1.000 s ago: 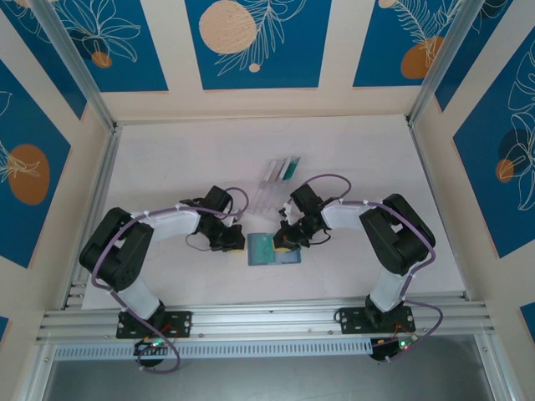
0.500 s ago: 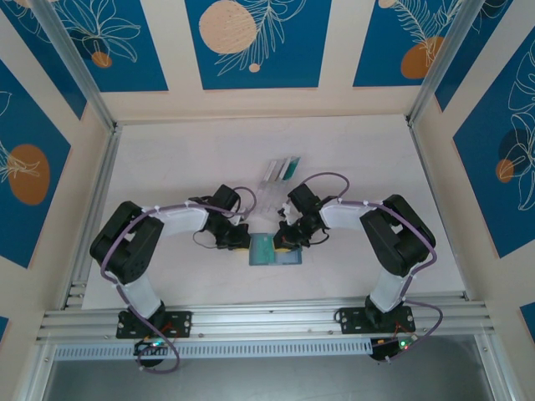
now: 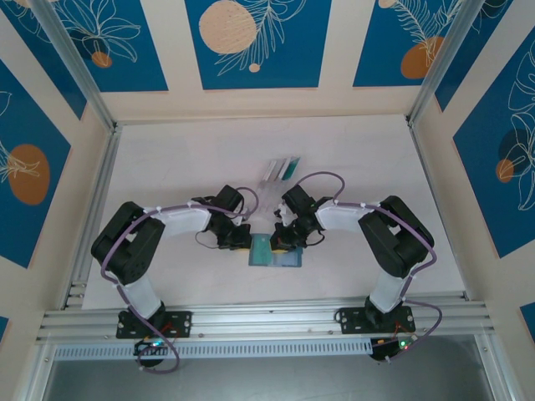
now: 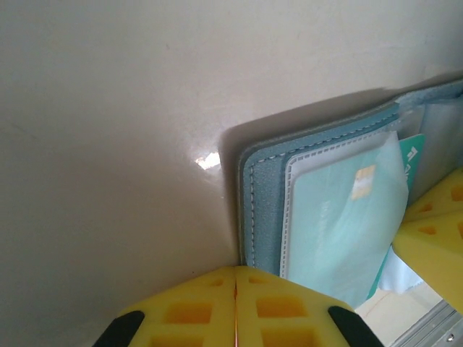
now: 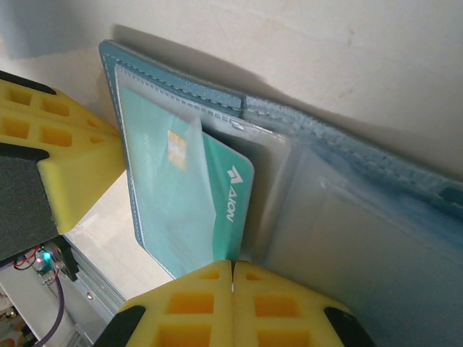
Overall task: Put the credit cards into the card holder
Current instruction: Insert the credit card into the card slot.
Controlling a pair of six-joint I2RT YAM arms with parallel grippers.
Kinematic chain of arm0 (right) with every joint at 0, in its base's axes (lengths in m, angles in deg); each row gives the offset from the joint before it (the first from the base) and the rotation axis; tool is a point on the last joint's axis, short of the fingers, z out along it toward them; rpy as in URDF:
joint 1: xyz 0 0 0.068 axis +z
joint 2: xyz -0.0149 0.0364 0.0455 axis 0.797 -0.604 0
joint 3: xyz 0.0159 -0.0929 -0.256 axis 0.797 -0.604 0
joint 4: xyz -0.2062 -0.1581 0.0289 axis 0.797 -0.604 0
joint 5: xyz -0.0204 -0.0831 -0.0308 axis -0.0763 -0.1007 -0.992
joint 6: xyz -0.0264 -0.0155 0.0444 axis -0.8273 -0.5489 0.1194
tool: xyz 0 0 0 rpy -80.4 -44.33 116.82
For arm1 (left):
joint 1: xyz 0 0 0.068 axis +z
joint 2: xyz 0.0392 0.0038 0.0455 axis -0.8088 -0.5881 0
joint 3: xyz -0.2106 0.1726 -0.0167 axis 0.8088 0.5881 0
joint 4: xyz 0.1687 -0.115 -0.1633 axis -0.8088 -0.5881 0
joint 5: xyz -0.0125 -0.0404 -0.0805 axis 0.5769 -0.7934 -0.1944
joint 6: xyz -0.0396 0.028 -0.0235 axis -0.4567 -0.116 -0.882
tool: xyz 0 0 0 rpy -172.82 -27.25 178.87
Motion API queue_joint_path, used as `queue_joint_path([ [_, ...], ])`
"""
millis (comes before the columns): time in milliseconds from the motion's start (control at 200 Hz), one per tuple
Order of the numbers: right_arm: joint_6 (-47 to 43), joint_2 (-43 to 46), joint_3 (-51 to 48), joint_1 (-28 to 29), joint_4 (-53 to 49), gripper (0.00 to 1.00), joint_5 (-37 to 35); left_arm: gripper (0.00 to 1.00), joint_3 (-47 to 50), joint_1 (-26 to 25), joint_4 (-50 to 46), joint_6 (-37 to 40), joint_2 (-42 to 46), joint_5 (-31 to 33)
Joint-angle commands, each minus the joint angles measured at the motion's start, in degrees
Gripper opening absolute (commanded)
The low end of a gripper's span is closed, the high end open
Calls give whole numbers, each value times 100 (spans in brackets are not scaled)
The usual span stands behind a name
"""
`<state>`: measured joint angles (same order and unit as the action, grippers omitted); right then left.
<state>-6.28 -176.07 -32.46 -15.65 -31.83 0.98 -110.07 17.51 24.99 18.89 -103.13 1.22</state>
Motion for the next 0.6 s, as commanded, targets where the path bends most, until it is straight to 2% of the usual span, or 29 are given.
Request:
queue_joint_path([
  [0,111,176,110,102,152,6,28,7,-23,-420,493,-93,-307,-313],
  [175,111,349,81,65,-68,14,-133,6,278,-191,667,-470,-109,-303],
  [300,93,611,32,34,-345,30,-366,7,455,66,483,-471,360,-86],
  [440,63,932,0,3,-656,41,-546,13,501,434,360,-452,783,-365],
  [595,-3,1203,4,-23,-950,47,-601,21,407,750,311,-524,1172,-610],
])
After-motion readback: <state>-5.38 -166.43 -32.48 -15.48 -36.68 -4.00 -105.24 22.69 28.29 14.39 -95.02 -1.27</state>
